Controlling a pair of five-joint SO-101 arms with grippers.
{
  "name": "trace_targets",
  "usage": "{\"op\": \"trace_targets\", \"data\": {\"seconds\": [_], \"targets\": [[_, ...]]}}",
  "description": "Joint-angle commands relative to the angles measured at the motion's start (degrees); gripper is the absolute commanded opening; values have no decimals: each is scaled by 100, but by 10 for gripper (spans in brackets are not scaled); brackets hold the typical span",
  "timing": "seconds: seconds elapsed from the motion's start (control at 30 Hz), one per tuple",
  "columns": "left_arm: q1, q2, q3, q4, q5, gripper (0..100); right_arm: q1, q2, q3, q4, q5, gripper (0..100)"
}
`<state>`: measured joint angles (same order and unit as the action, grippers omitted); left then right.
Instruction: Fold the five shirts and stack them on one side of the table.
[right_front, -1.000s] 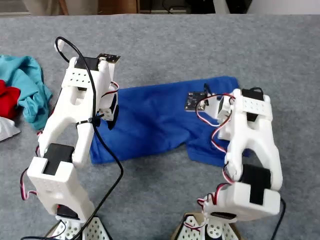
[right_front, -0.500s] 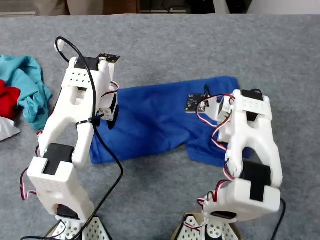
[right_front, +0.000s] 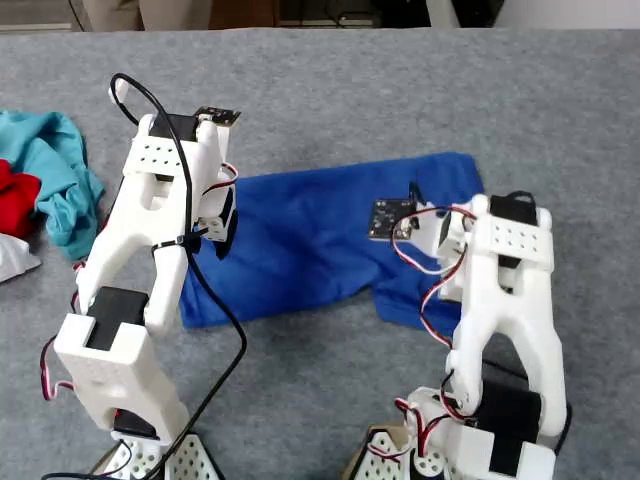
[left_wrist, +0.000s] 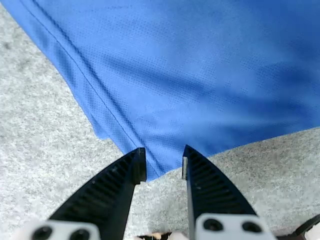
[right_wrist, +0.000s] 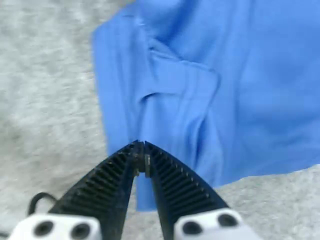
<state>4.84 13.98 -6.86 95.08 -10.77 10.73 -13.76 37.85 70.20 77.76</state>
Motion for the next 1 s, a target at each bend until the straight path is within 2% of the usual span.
{"op": "trace_targets", "data": {"seconds": [0.0,0.13,0.37,0.43,0.57,0.77,0.97], "targets": [[-26,-251,-26,-105,-53,139,48,-66,31,-519,-53,77],[-26,-251,-26,-97,-53,140,48,418,-277,-633,-53,162],[-26,-251,-26,-97,-44,140,48,1385,-804,-633,-53,162],[-26,-251,-26,-97,-35,140,57,1657,-954,-642,-53,139],[-26,-251,-26,-97,-35,140,84,1930,-1121,-589,-53,1],[-26,-251,-26,-97,-44,140,92,1833,-1279,-299,-62,5],[-26,-251,-26,-97,-44,140,84,1077,-1130,9,-62,5]]}}
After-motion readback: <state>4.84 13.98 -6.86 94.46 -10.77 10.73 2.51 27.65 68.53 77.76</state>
